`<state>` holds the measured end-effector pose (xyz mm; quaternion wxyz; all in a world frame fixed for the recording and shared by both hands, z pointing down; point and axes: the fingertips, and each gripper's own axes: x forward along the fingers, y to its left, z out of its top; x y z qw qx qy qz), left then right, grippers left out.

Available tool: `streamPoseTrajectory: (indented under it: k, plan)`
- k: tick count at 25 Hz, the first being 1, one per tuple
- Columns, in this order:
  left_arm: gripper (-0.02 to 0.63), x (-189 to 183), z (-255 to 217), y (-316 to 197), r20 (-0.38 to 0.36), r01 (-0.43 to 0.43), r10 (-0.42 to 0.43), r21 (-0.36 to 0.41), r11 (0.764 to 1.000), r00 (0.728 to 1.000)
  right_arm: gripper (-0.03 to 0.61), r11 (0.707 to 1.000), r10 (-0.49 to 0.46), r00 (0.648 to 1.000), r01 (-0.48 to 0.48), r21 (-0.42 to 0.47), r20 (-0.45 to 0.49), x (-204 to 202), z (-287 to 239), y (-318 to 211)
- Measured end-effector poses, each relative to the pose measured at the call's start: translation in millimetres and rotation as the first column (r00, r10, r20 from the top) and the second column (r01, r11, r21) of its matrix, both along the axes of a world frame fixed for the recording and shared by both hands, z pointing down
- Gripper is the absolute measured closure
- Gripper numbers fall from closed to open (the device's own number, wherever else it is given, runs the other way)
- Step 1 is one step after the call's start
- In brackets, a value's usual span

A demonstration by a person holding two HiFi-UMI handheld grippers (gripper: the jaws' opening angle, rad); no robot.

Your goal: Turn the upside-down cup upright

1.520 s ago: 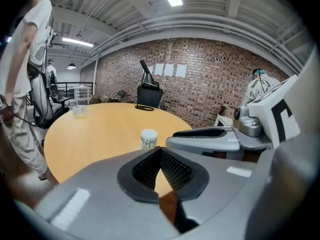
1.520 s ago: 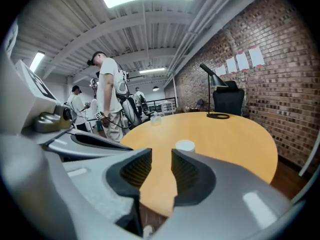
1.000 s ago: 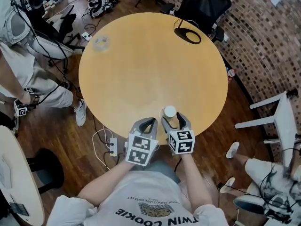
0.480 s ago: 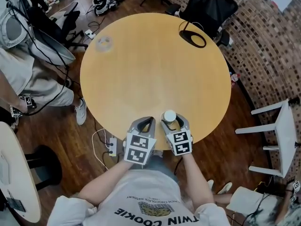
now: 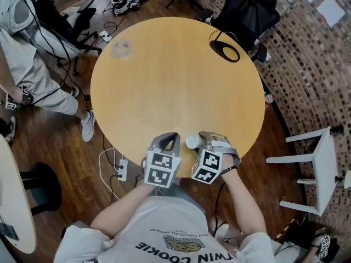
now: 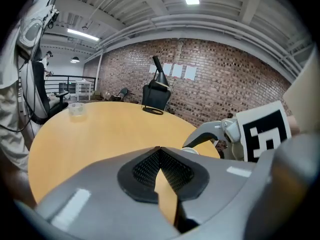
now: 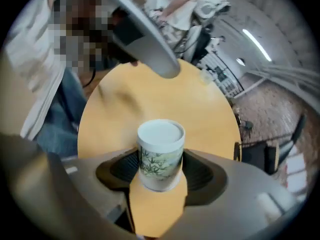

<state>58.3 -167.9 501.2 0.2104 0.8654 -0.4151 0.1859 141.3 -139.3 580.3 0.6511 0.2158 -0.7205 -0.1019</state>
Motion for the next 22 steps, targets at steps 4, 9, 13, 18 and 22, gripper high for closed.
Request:
streamPoseTrajectory:
  k: [4,9,13,18,22]
  plan:
    - [0.611,-4,1,-3,-0.008,0.02,-0.02,-0.004,1.0,1.0,0.304,0.963,-0.243,0.9,0.268,0.021,-0.361,3,10,1]
    - [0.611,-15,0,-7,-0.005,0.054,-0.054,-0.005,0.999,0.999,0.302,0.929,-0.3,0.774,0.369,0.012,-0.557,3,27,2]
    - [0.611,-18,1,-7,-0.003,0.064,-0.064,-0.007,0.998,0.998,0.302,0.913,-0.312,0.722,0.409,0.016,-0.618,1,37,3]
    - [0.611,-17,2,-5,-0.001,0.07,-0.07,-0.012,0.997,0.998,0.302,0.91,-0.329,0.743,0.414,0.015,-0.583,-3,43,7]
    - [0.611,-18,2,-5,0.006,0.065,-0.065,-0.014,0.998,0.998,0.301,0.923,-0.333,0.805,0.386,0.007,-0.491,-8,42,11]
